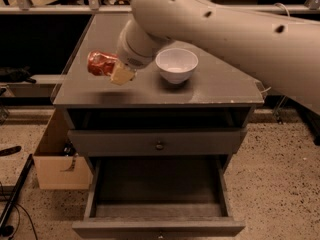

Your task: Pick coke can from middle drawer and place on counter

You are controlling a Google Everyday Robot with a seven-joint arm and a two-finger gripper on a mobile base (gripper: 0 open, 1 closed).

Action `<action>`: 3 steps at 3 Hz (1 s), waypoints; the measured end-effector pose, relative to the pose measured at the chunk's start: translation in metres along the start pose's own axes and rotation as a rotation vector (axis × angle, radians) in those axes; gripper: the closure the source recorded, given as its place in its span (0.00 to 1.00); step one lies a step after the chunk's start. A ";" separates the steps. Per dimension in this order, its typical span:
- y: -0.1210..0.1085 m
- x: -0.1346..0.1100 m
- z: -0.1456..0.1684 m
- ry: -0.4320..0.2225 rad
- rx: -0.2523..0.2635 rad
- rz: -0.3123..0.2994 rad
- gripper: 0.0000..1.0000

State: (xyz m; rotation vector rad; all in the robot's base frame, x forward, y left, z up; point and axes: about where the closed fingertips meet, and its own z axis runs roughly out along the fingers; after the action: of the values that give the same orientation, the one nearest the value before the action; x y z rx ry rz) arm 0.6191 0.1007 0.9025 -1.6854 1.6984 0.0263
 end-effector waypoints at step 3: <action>-0.011 0.013 0.010 0.039 0.010 -0.037 1.00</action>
Offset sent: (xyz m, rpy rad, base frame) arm 0.0122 0.0051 0.0053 -0.0419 -0.0201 0.0082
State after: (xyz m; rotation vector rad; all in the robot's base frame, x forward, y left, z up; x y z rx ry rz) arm 0.6347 0.0930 0.8937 -1.7200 1.6928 -0.0325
